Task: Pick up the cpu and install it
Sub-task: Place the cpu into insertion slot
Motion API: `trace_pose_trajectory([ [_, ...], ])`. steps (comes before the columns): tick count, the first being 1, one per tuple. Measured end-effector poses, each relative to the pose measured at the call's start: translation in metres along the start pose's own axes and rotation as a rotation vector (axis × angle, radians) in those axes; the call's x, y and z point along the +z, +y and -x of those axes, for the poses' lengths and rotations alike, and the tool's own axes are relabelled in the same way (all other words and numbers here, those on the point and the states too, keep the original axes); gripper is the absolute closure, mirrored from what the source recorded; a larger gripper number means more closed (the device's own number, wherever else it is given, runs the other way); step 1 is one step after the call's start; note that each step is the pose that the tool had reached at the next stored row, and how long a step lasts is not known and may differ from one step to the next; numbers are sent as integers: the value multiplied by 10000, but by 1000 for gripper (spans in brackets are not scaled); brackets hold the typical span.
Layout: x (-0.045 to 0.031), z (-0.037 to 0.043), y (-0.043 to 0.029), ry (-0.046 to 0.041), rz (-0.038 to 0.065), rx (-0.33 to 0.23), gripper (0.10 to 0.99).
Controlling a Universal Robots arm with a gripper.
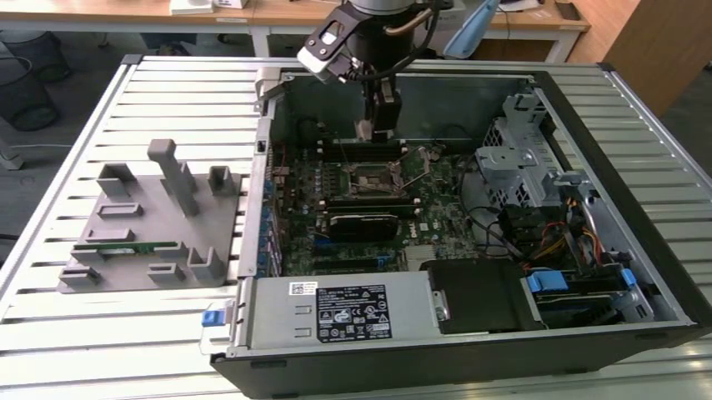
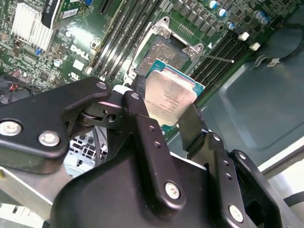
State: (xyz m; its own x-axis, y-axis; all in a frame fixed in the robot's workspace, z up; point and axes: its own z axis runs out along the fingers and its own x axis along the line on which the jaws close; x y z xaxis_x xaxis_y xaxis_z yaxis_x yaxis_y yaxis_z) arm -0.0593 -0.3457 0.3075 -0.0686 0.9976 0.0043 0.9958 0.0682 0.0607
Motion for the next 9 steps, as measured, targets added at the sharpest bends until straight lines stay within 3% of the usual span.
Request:
trace_pose_trajectory([
  [9, 109, -5, -5, -5, -1, 10, 561],
])
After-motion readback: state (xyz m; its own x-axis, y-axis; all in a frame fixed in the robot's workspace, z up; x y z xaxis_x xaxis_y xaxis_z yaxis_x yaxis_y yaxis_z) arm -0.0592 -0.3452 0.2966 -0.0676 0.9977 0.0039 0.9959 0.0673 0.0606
